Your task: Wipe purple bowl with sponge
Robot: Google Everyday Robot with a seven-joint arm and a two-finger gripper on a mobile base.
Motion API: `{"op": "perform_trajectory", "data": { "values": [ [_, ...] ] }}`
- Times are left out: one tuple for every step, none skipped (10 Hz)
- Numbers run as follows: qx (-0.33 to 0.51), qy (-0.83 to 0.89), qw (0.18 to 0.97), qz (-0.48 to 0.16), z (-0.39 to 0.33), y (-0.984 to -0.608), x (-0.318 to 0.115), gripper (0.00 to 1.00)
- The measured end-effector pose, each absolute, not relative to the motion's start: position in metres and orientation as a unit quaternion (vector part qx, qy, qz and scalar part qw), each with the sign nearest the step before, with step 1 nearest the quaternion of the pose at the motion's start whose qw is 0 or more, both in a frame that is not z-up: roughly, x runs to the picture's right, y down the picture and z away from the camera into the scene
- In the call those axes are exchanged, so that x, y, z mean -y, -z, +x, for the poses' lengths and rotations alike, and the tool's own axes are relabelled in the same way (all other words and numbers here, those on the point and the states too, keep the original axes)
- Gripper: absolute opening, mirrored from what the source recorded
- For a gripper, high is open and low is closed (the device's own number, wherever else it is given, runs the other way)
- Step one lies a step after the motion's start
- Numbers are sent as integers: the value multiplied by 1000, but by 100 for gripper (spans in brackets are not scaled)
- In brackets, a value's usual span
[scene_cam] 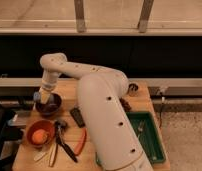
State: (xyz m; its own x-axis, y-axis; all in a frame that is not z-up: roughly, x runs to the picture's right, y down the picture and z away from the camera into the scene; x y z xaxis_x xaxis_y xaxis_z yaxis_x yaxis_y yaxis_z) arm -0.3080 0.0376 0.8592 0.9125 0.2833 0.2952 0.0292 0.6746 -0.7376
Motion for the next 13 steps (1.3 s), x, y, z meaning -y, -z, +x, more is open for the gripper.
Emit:
{"op": "perform_trajectory", "data": {
  "values": [
    [202,-68,892,-398,-310,-857,-42,0],
    [211,-65,891,-398,-316,-852,-48,0],
    [219,-57,889,-399,-324,-844,-58,0],
    [224,-53,887,-399,-332,-836,-66,0],
    [227,-54,886,-400,-332,-832,-72,0],
    [223,-61,887,-401,-324,-832,-75,0],
    [218,-68,887,-401,-316,-834,-75,0],
    [214,-73,888,-401,-311,-837,-72,0],
    [209,-78,889,-401,-305,-842,-67,0],
    [203,-85,891,-398,-297,-850,-58,0],
    [199,-88,892,-395,-292,-857,-50,0],
    [200,-86,893,-394,-295,-860,-44,0],
    [206,-80,893,-393,-304,-860,-40,0]
  ]
}}
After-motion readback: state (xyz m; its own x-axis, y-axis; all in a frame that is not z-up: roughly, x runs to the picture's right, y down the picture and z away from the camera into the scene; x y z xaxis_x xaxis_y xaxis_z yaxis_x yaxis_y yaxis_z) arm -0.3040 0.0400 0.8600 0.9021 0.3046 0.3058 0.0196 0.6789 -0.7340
